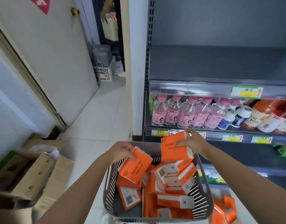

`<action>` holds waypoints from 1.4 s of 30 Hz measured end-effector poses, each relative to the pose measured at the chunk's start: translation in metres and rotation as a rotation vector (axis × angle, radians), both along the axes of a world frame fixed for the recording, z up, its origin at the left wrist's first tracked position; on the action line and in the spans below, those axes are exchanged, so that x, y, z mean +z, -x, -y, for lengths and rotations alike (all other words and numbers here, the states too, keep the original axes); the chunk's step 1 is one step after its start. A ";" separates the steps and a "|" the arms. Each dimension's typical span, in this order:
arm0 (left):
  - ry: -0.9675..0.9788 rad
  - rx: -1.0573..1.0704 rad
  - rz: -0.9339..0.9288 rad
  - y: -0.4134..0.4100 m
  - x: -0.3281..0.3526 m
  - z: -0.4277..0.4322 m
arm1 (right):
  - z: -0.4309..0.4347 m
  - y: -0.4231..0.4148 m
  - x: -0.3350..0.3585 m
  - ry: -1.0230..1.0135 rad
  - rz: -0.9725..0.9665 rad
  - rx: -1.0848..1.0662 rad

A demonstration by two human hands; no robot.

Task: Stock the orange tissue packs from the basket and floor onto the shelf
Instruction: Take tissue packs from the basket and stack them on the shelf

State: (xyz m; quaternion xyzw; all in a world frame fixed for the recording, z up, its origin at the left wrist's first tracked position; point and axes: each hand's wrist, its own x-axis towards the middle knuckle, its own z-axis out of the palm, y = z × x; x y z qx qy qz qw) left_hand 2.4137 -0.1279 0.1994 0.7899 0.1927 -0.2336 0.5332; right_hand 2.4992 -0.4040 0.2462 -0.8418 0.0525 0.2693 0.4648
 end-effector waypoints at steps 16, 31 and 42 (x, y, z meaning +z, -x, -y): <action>-0.225 -0.227 0.493 -0.057 0.215 0.012 | -0.041 -0.011 0.108 -0.531 -0.058 0.097; 0.407 -0.090 0.556 -0.112 0.286 -0.006 | -0.026 -0.050 0.202 -0.662 0.216 -0.131; -0.189 -0.212 0.948 -0.263 0.316 0.037 | 0.043 -0.146 0.228 -0.559 0.540 -0.437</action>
